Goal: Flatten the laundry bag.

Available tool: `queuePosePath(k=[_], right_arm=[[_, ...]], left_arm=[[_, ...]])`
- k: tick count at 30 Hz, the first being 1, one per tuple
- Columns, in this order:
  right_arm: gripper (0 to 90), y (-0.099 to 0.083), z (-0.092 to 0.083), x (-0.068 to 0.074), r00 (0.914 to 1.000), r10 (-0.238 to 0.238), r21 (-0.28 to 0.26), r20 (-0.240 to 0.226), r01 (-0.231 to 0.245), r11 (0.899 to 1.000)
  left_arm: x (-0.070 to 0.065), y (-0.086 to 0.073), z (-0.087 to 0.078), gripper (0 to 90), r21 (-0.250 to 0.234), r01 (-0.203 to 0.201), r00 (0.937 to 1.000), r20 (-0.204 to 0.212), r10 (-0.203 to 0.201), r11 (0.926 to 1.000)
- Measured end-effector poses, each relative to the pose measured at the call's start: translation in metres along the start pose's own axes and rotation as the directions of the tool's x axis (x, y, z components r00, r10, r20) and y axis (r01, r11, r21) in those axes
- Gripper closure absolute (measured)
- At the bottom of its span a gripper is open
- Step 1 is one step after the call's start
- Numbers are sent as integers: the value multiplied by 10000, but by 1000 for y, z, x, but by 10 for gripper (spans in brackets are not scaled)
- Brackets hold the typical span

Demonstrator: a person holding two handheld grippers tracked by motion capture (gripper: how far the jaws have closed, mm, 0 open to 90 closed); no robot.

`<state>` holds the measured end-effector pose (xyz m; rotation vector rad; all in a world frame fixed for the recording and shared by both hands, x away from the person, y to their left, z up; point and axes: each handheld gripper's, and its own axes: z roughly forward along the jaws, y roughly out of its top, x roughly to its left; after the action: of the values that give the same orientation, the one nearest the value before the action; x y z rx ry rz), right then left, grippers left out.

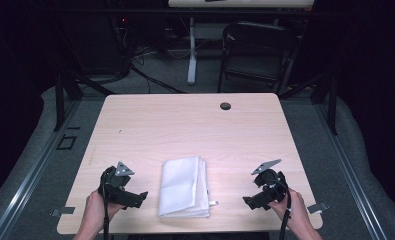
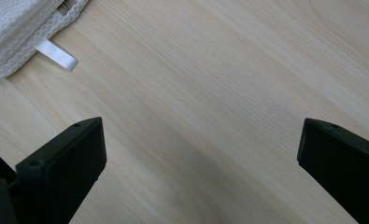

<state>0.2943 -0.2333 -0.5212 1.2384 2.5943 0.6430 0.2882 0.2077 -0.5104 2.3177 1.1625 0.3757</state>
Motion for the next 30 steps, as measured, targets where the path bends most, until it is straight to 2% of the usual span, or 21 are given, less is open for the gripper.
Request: queuePosePath(k=[3, 4, 8, 9, 13, 17, 18, 21, 24, 26, 28, 30], right_arm=[[9, 0, 0, 1, 9999, 63, -85, -123, -64, 9999], [9, 1, -1, 1, 10000, -18, -41, -2, 18, 10000], [10, 2, 0, 3, 9999, -95, -27, -66, 95, 10000], [10, 3, 2, 3, 9996, -61, 12, -262, 62, 10000], [13, 4, 1, 4, 9995, -99, -134, -308, 95, 9999], [15, 8, 0, 5, 9995, -197, -114, -243, 194, 9997], [16, 8, 2, 6, 9993, -81, -231, -367, 72, 9997], [17, 9, 3, 7, 9992, -205, -25, -350, 205, 9998], [20, 9, 2, 7, 9991, -117, -107, -402, 112, 9999], [23, 10, 2, 9, 9993, -148, -71, -349, 145, 9999], [24, 11, 2, 9, 9993, -190, -16, -334, 190, 9998], [25, 12, 4, 10, 9991, -256, 68, -340, 259, 9996]], left_arm=[[-1, 0, 1, 4, 42, -65, 10000, 49, 65, 10000], [-1, 0, 1, 4, 66, -59, 9999, 96, 59, 10000], [-3, 0, -1, 4, 46, -52, 9999, 114, 51, 10000], [-5, 1, -2, 4, 19, -100, 9999, 73, 99, 9999], [-11, 0, -7, 4, -37, -225, 9997, -26, 225, 9997], [-19, 0, -9, 4, -156, -314, 9995, 78, 316, 9994], [-19, 0, -9, 3, -156, -314, 9995, 78, 316, 9994], [-28, 4, -8, 1, -315, -511, 9983, 279, 520, 9982], [-33, 6, -7, 2, -360, -668, 9970, 372, 681, 9971], [-42, 9, -4, 2, -348, -896, 9945, 511, 913, 9954], [-45, 9, -3, 2, -317, -992, 9931, 590, 1010, 9946], [-54, 13, -1, 2, -339, -1269, 9892, 703, 1290, 9913]])
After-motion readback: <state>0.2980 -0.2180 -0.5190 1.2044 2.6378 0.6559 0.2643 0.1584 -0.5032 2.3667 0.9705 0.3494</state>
